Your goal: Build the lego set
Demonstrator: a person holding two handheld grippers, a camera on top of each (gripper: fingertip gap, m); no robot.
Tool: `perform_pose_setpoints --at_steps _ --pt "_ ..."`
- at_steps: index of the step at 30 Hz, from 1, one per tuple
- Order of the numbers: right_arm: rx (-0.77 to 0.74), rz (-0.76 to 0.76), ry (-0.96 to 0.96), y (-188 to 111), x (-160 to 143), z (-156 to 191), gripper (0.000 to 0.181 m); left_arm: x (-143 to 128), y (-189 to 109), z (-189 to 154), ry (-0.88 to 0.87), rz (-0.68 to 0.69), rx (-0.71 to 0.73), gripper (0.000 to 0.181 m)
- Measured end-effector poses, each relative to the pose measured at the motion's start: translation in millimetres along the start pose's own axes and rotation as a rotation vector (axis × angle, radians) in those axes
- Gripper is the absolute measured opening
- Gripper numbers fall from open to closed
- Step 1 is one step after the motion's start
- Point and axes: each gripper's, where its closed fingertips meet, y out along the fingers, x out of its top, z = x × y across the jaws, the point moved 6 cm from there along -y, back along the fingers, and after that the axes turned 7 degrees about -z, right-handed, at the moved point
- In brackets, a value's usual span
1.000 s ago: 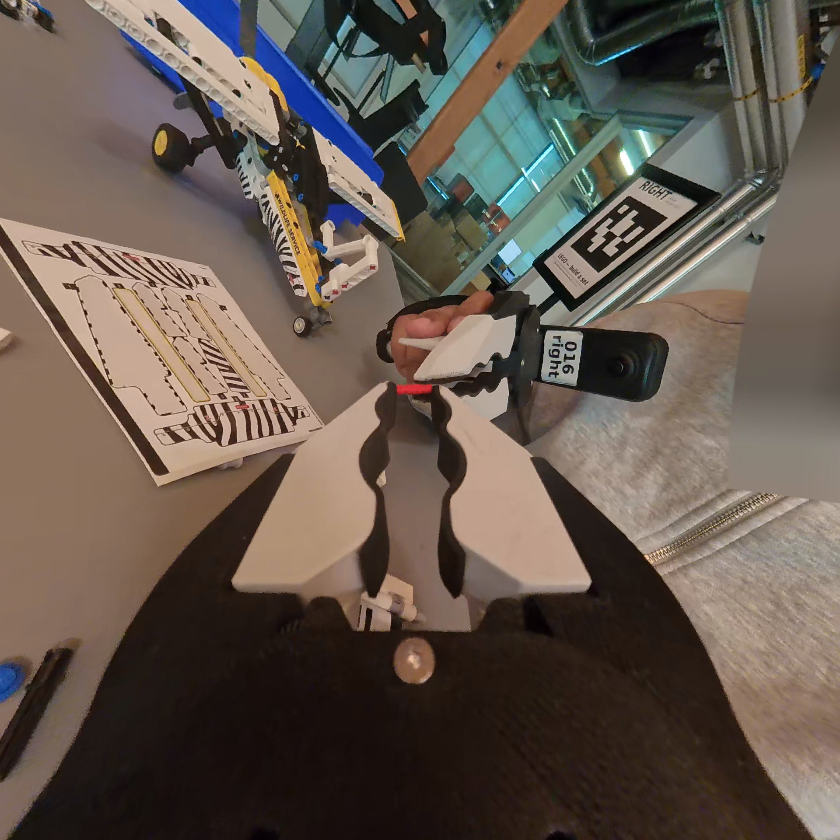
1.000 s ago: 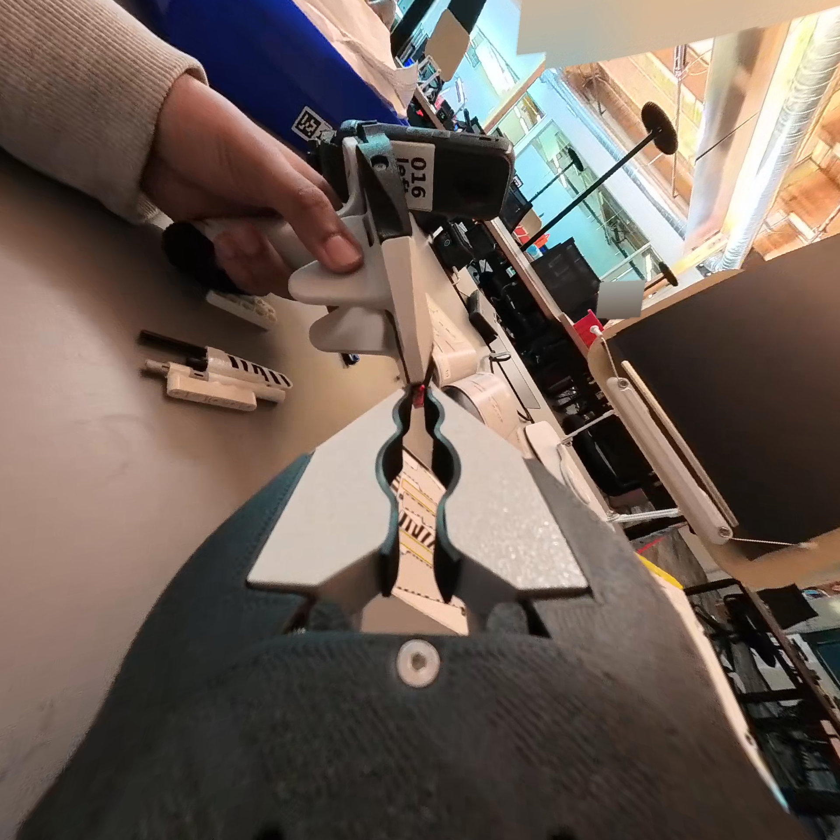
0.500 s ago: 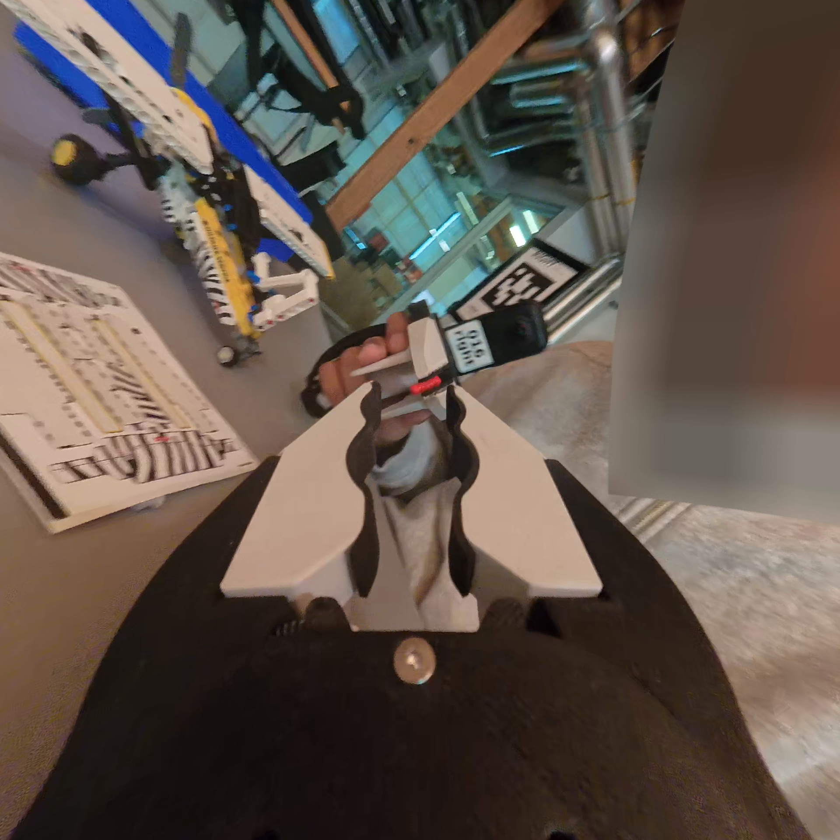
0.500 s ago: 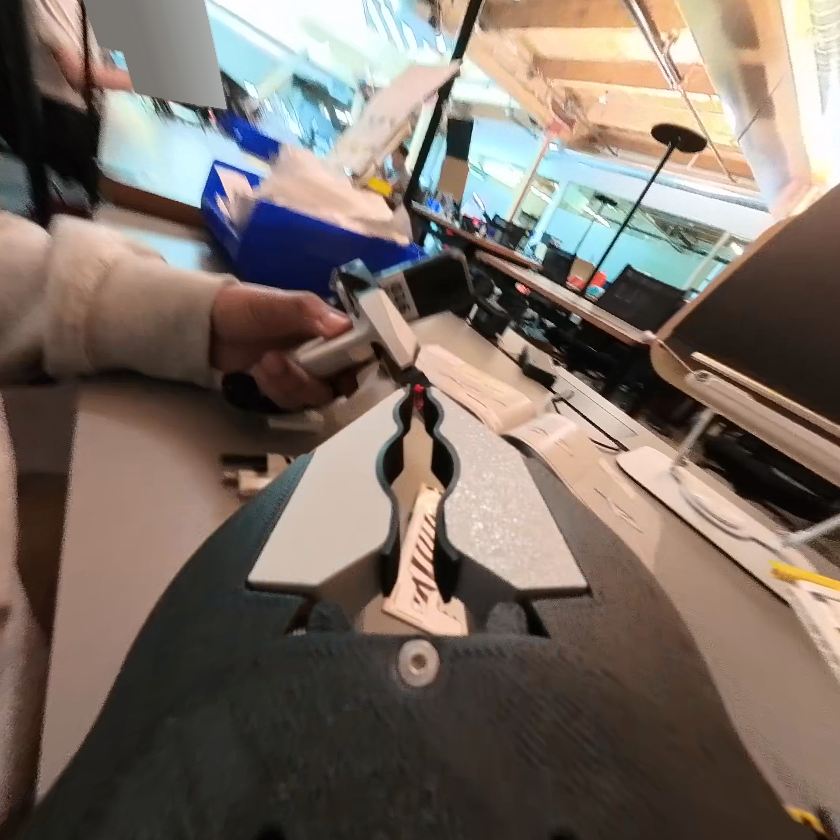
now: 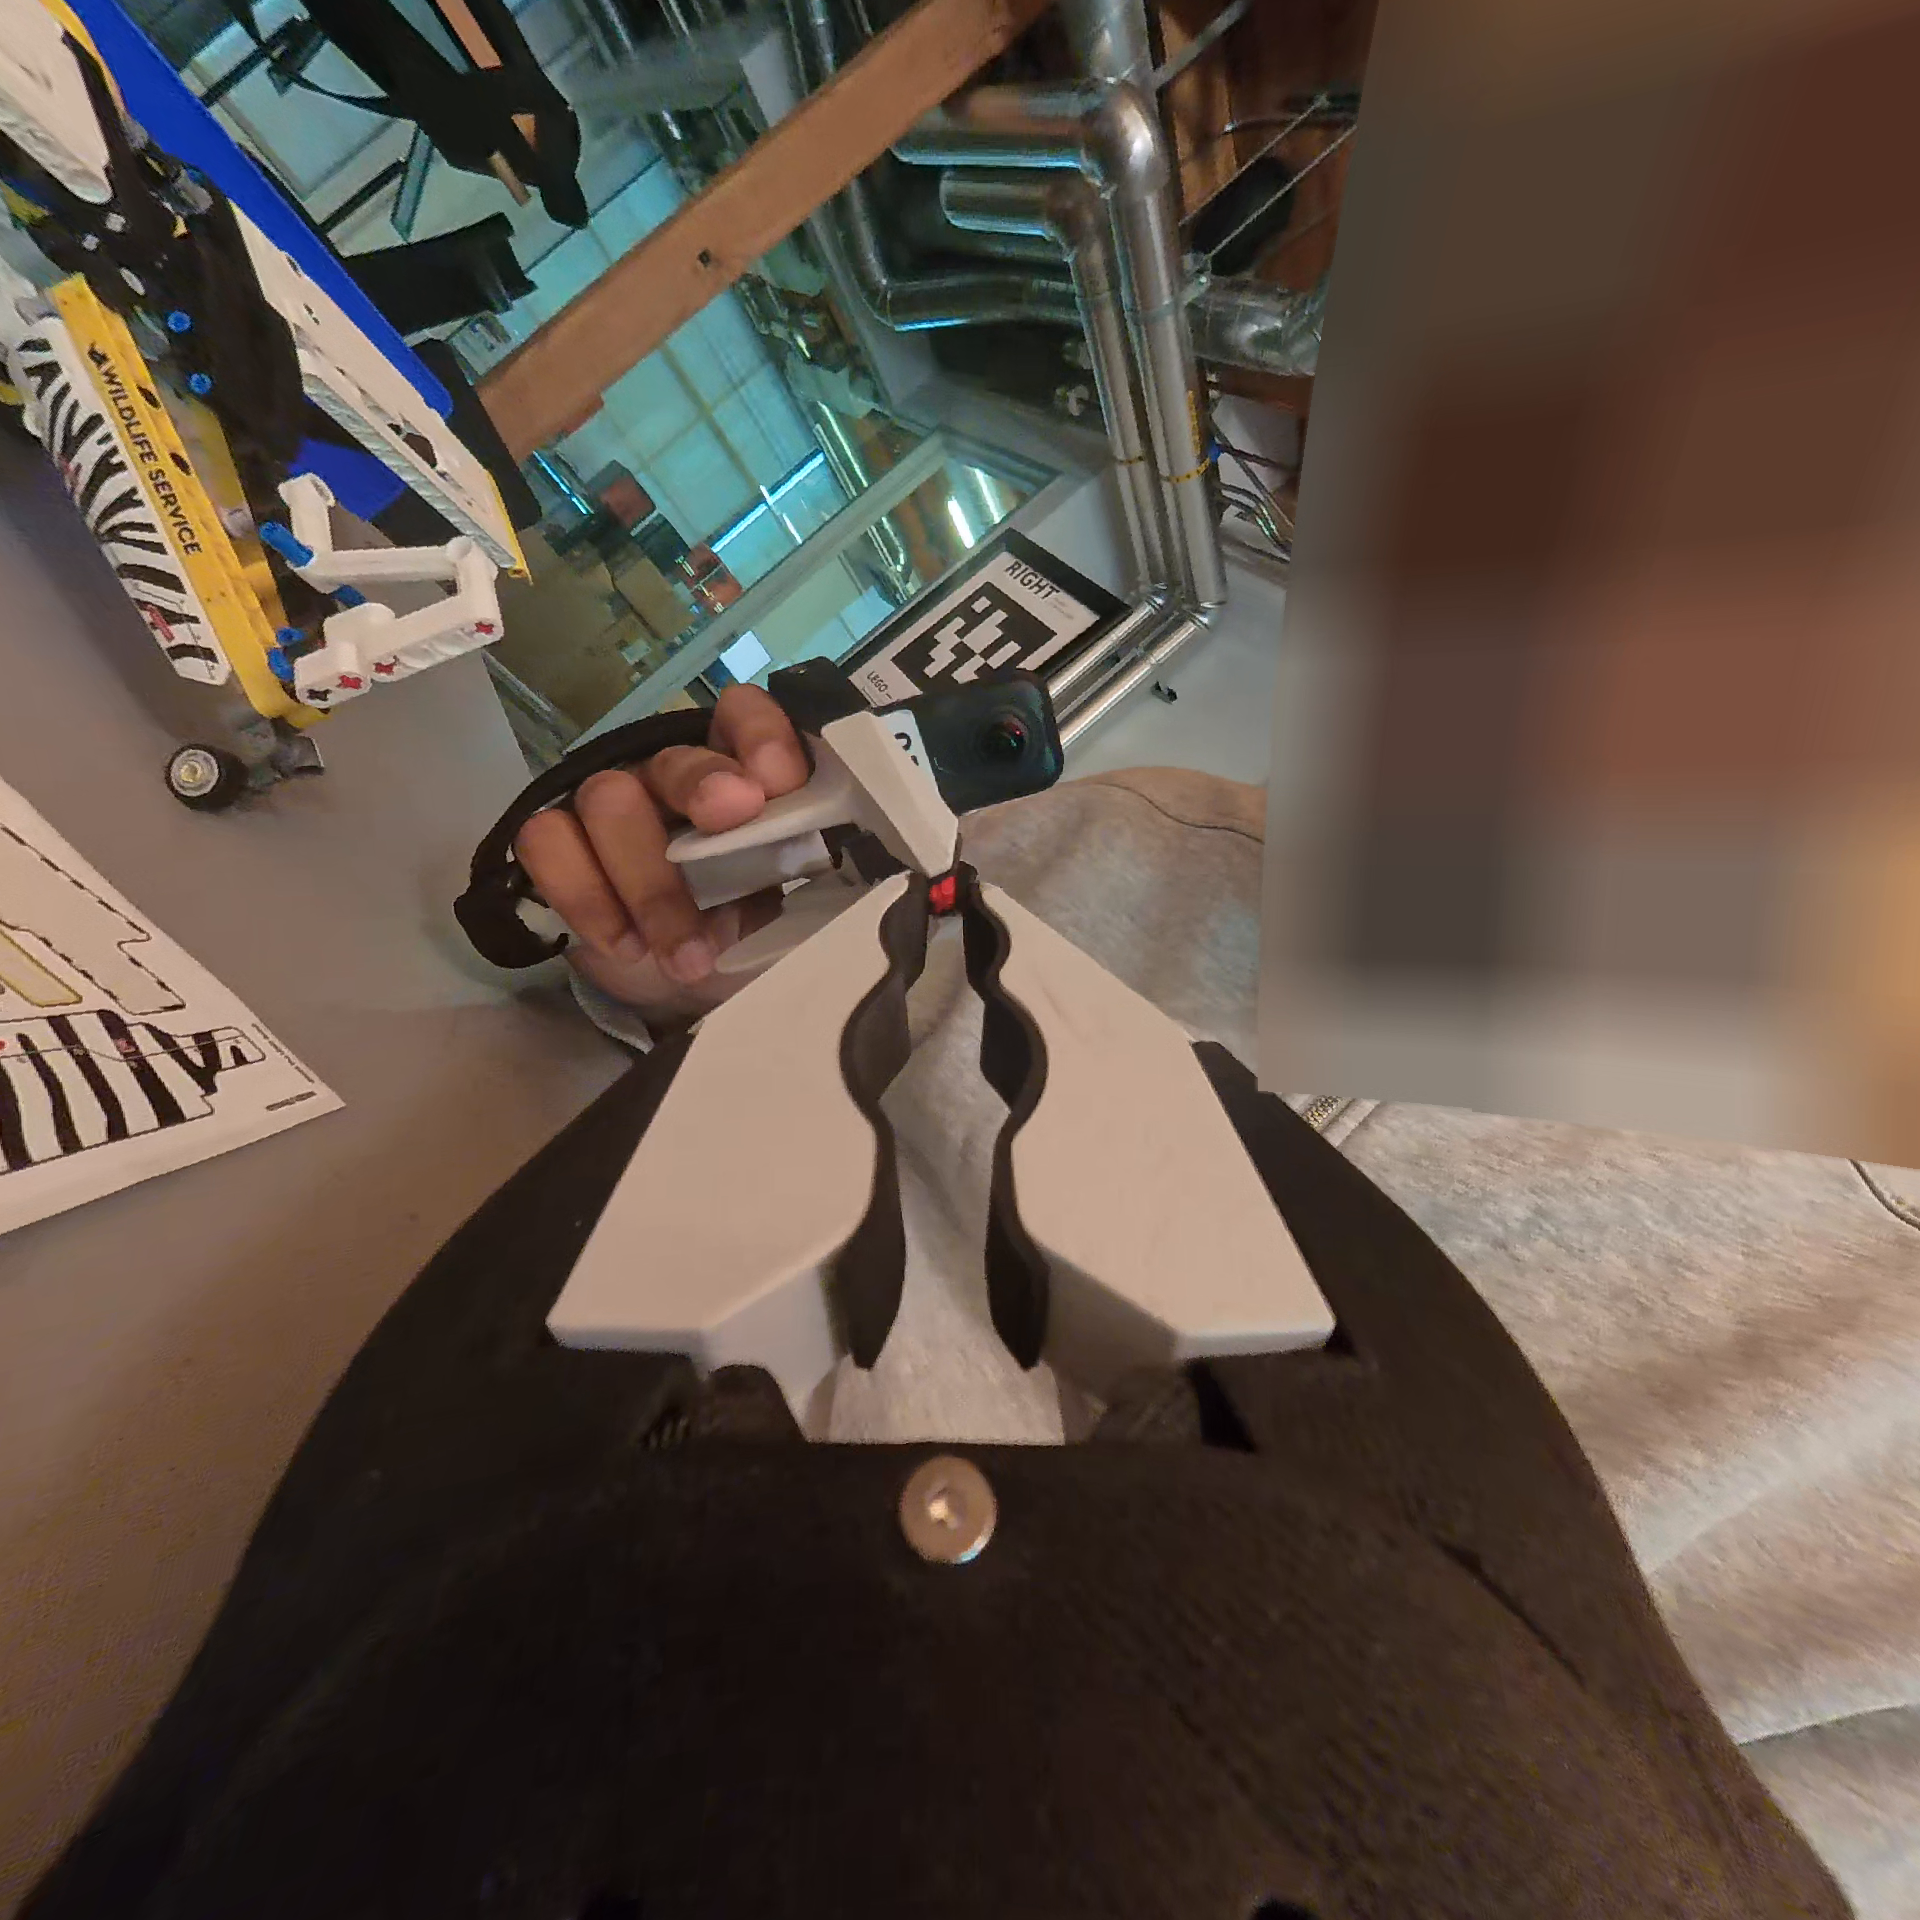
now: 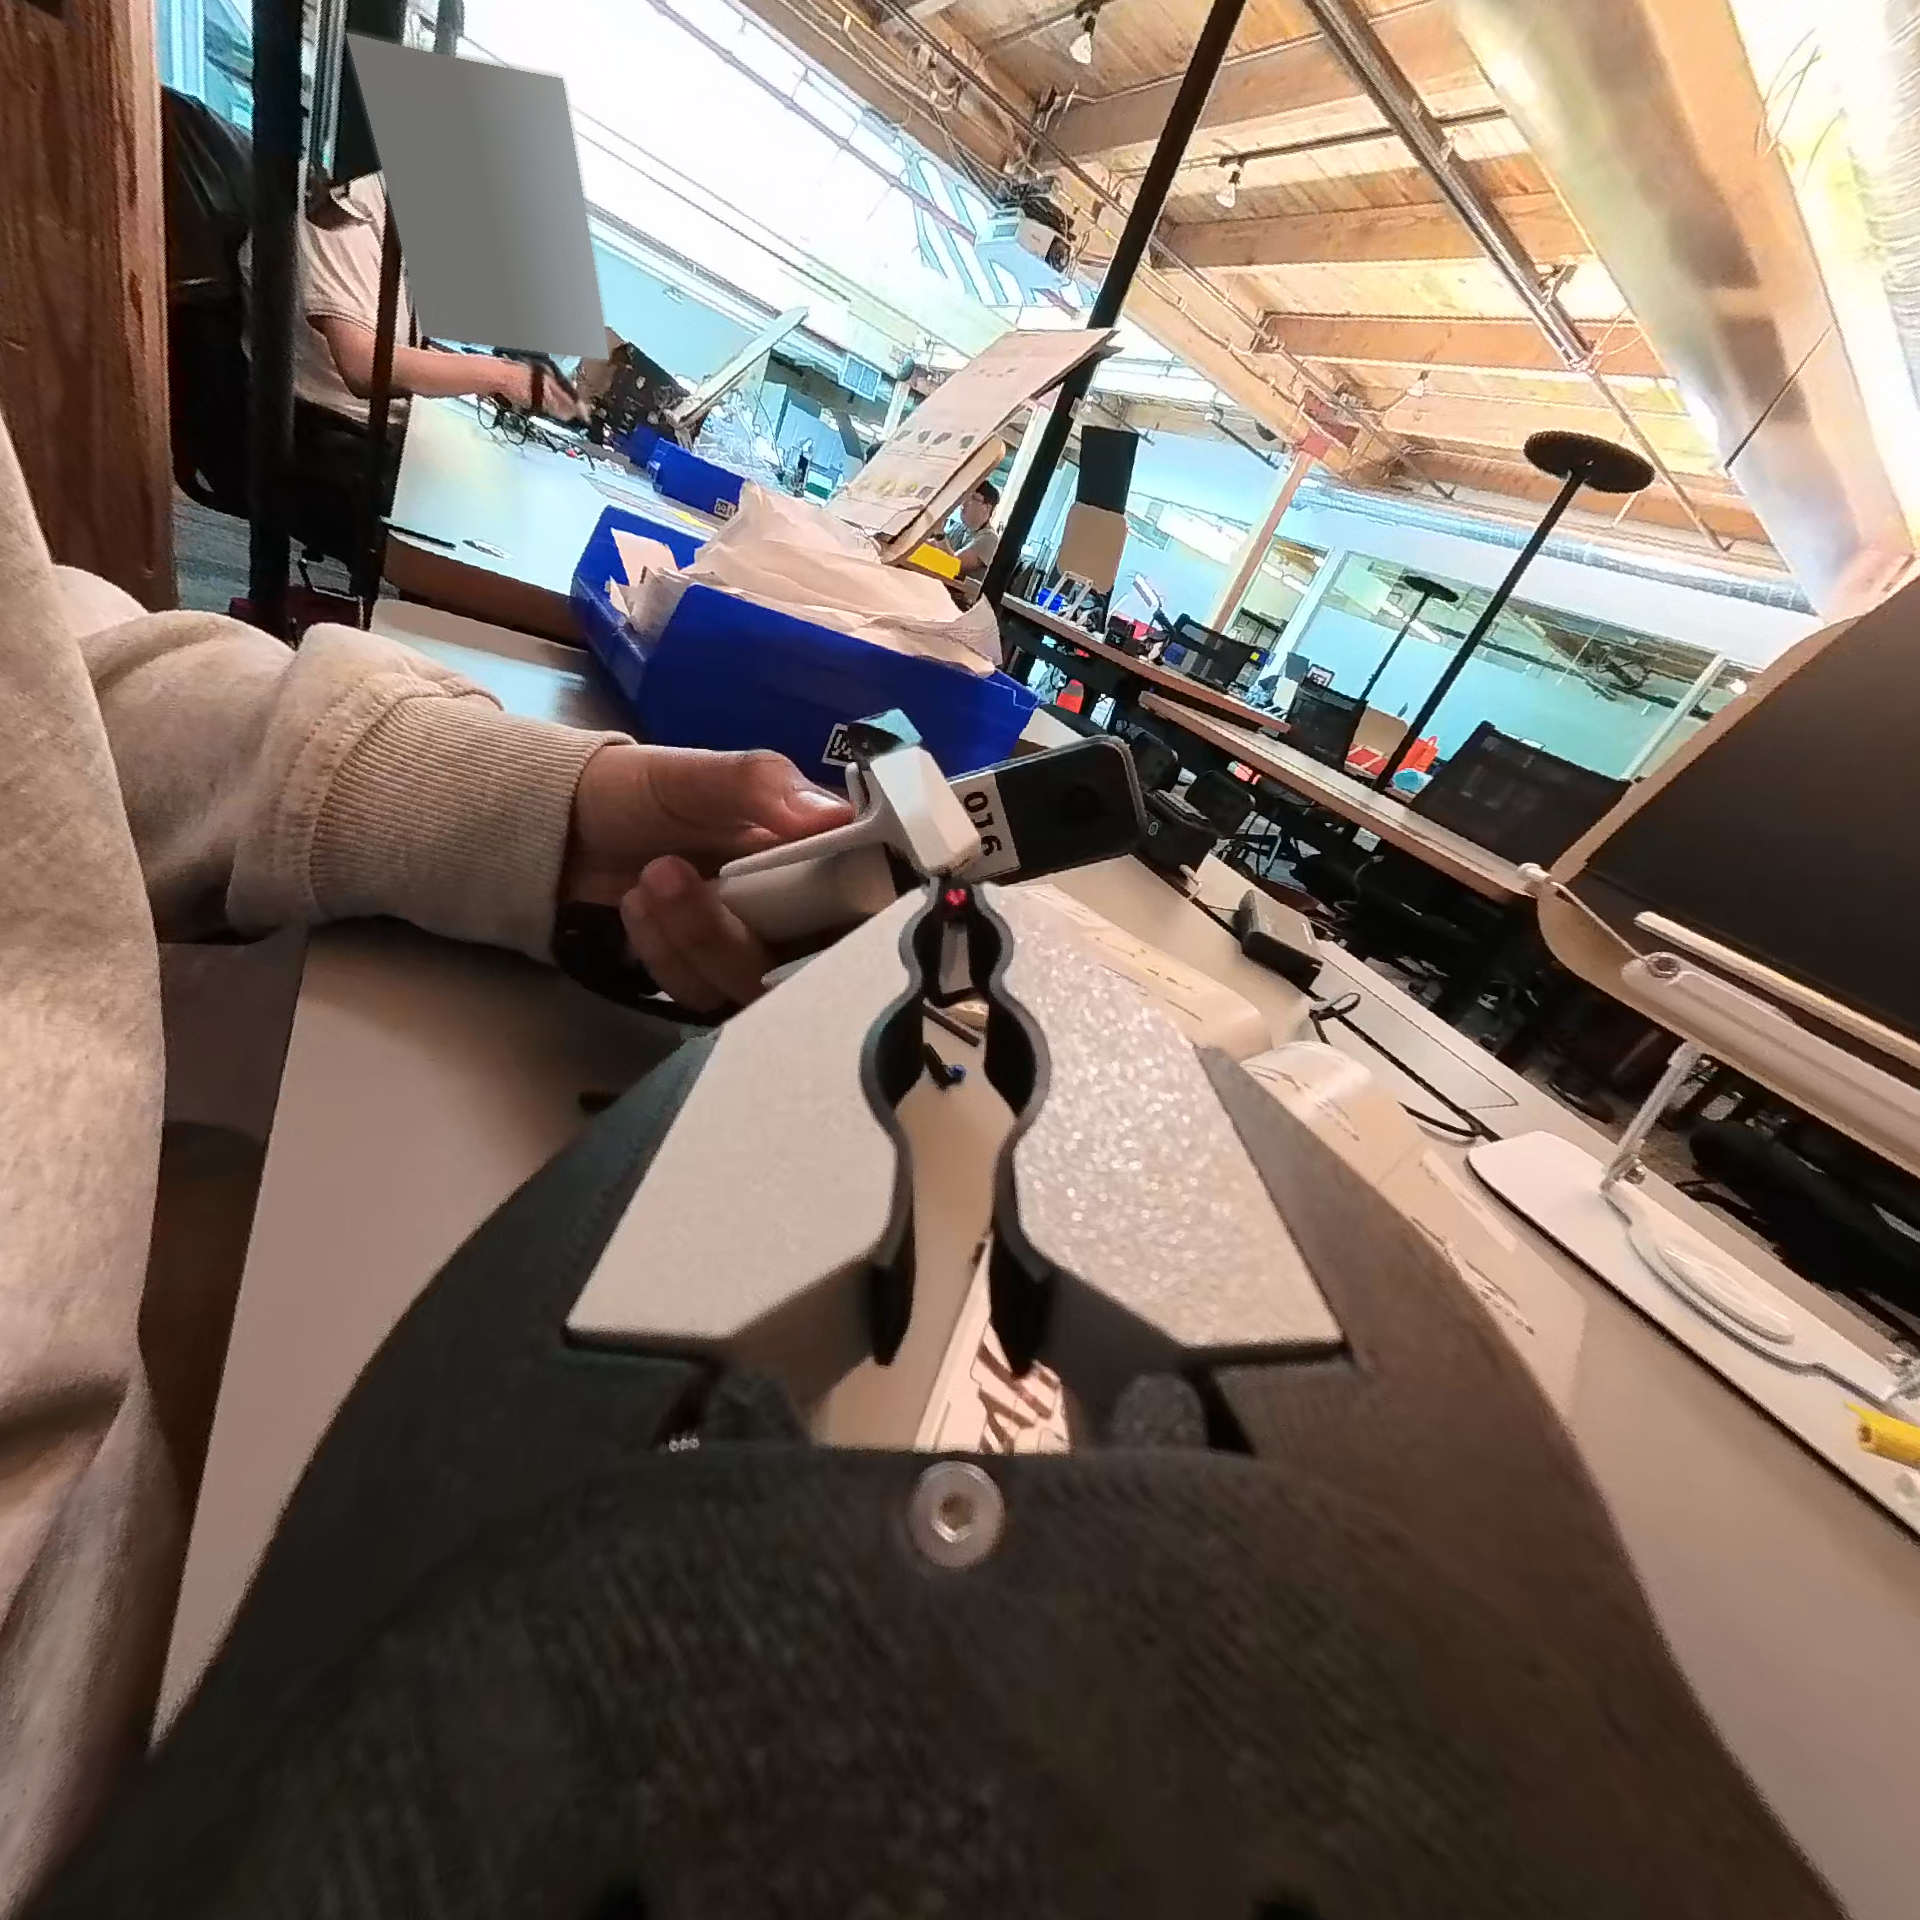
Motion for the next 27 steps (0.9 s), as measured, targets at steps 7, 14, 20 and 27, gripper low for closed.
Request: perform_pose_setpoints --at_steps 7,14,20,27 --pt "-0.016 0.038 -0.026 0.1 -3.1 -0.5 0.003 0.8 -2.6 3.3 -0.006 -0.007 0.025 0.003" --pt "-0.022 0.057 -0.024 -3.0 -4.8 -3.2 0.009 6.6 -11.7 4.9 -0.01 -0.055 0.047 0.002" --pt "0.018 0.099 -0.087 -4.8 -8.3 0.2 0.009 1.6 -10.6 8.2 -0.044 -0.012 0.058 0.003" --pt "0.046 0.084 -0.052 -7.1 -6.8 0.0 0.006 -0.5 -10.3 10.2 -0.03 0.015 0.089 0.003"
